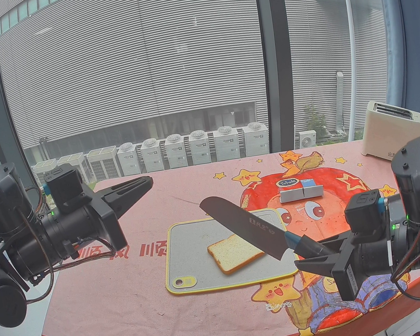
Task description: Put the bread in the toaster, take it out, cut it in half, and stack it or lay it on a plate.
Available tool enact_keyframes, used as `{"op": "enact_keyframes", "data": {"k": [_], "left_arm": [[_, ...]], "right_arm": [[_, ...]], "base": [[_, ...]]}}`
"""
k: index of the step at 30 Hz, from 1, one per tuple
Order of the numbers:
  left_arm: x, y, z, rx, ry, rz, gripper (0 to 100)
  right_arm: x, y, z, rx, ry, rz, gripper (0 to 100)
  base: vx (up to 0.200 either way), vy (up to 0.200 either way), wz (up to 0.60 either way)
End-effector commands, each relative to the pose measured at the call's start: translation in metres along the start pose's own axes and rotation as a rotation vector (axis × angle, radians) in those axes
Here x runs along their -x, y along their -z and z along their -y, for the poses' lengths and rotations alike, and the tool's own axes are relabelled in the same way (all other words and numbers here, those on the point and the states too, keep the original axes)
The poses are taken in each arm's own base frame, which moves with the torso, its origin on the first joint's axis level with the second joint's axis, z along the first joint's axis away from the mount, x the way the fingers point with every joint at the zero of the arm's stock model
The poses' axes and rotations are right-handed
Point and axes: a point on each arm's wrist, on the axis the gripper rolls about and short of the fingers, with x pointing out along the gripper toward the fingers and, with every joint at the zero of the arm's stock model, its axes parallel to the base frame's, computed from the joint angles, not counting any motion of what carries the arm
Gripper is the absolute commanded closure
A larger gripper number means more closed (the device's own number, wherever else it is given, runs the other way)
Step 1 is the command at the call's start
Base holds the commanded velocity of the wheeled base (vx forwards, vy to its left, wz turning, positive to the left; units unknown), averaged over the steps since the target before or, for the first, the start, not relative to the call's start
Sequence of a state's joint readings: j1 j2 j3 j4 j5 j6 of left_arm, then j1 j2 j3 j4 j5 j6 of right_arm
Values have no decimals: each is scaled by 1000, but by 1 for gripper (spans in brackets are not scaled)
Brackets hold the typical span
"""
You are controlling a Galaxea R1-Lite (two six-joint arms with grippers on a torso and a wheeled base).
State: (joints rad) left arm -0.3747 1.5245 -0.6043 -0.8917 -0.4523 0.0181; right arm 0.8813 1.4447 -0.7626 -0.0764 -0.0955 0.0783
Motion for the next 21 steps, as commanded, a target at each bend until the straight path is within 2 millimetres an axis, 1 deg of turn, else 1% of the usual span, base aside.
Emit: {"op": "enact_keyframes", "data": {"k": [1, 4, 7, 9, 11, 13, 14, 18, 21], "left_arm": [[-10, -6, 9, -9, 44, 16, 100], [-15, -1, 16, -5, 73, 3, 100], [-19, -1, 18, -5, 79, 3, 100], [-20, -1, 20, -6, 95, 4, 100], [-23, -1, 31, -6, 141, 3, 100], [-25, -1, 34, -5, 155, -1, 100], [-25, 0, 35, -5, 155, -3, 100], [-48, -1, 28, -8, 99, 1, 100], [-58, 4, 24, -3, 61, -14, 100]], "right_arm": [[-10, 2, -1, -6, 6, -33, 100], [-15, 3, -2, -30, 39, -42, 100], [-17, 5, -5, -51, 52, -51, 100], [-17, 5, -5, -57, 54, -51, 100], [-14, 5, -2, -63, 57, -43, 100], [-13, 6, -2, -63, 51, -44, 100], [-13, 6, -2, -63, 51, -44, 100], [-17, 11, -2, -55, 53, -68, 100], [-22, 12, -2, -56, 55, -81, 100]], "base": [[0, 0, 0], [0, 0, 0], [0, 0, 0], [0, 0, 0], [0, 0, 0], [0, 0, 0], [0, 0, 0], [0, 0, 0], [0, 0, 0]]}}
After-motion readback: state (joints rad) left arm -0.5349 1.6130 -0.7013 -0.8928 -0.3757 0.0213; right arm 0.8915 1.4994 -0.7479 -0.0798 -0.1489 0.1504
